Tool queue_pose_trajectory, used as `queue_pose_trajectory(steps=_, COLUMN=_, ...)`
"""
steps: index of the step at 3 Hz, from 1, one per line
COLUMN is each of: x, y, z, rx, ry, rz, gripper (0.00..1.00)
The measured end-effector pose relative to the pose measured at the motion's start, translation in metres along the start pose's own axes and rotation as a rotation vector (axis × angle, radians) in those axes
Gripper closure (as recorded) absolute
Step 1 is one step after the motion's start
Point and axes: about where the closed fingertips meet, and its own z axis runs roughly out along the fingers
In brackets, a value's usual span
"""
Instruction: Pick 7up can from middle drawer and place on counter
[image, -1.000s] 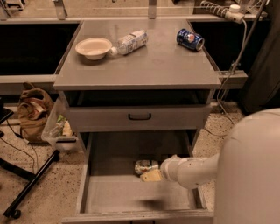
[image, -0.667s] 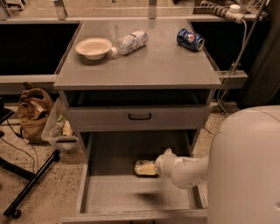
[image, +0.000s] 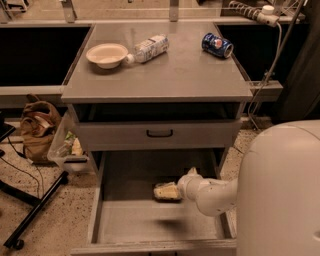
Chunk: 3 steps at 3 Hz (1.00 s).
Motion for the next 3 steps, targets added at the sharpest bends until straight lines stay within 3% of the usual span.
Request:
queue_pose_trajectory(steps=1, x=0.002, y=0.001, z=0.010, rx=-0.021, ry=0.026, rz=-0.011, gripper=0.00)
queue_pose_trajectory(steps=2, x=0.015, y=0.005, z=0.035, rx=-0.078, ry=0.080, rz=-0.047, gripper=0.00)
queue_pose_trajectory(steps=3, x=0.036, y=0.010, z=0.055, rx=-0.119, ry=0.097, rz=-0.125, gripper=0.00)
